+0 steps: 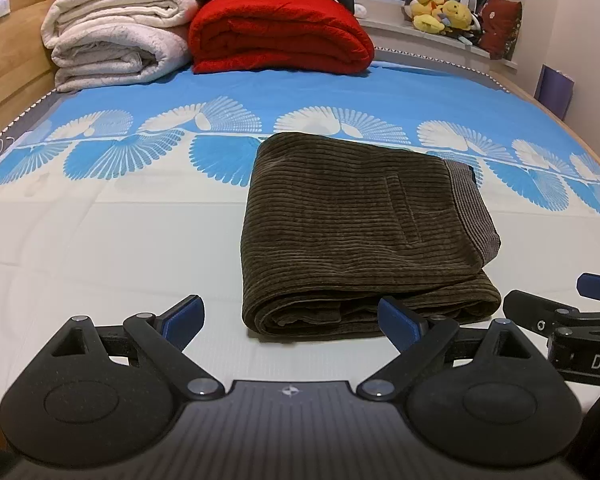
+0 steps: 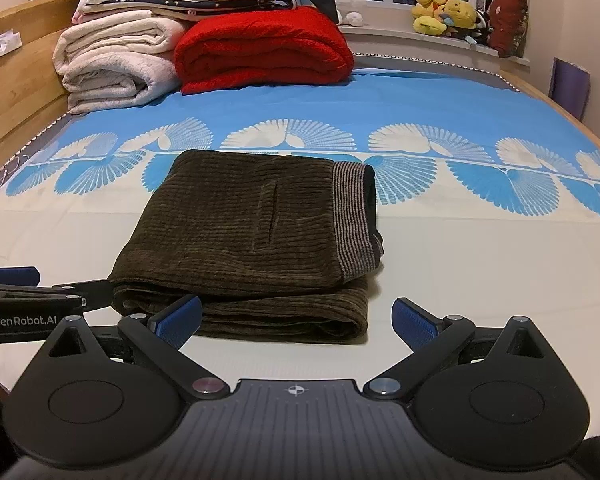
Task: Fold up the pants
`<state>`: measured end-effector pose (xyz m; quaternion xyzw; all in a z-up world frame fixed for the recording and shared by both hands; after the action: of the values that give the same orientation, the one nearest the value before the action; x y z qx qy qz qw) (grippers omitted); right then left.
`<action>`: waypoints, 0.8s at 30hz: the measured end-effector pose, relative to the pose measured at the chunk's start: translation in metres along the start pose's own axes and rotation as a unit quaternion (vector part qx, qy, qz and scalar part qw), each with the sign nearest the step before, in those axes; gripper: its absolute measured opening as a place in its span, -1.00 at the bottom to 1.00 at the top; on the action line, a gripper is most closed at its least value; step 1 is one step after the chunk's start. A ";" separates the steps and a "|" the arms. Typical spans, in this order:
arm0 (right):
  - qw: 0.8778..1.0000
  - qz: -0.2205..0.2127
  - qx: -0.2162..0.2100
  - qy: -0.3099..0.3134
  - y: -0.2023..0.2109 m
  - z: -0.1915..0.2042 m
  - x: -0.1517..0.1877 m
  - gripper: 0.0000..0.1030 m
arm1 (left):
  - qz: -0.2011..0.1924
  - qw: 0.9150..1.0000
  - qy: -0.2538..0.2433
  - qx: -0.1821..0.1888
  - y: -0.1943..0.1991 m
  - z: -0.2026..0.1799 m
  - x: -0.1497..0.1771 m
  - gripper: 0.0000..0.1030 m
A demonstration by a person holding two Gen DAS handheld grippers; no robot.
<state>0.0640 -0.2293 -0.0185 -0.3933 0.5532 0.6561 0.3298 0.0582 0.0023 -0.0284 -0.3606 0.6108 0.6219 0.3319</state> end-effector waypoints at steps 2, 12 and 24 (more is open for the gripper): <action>1.000 0.001 0.000 0.000 0.000 -0.002 0.000 0.95 | 0.000 1.000 -0.002 0.001 0.000 0.000 0.000 0.86; 1.000 0.004 0.001 0.002 0.000 -0.001 0.001 0.95 | -0.001 1.000 -0.003 0.005 -0.001 -0.002 0.001 0.86; 1.000 0.005 0.002 0.001 0.000 -0.001 0.001 0.95 | -0.003 1.000 -0.005 0.009 -0.002 -0.003 0.000 0.86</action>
<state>0.0640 -0.2301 -0.0190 -0.3909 0.5563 0.6564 0.3268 0.0599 -0.0007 -0.0292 -0.3564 0.6136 0.6172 0.3399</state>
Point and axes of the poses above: each gripper's, at about its wrist camera, not at the fingertips, and y roughly against the way its jaws point, z to its left, x to its underside, the point moved 8 cm from there along -y, roughly the way its jaws point, and after that the axes turned 15 degrees about -z, right-handed, at the moved point
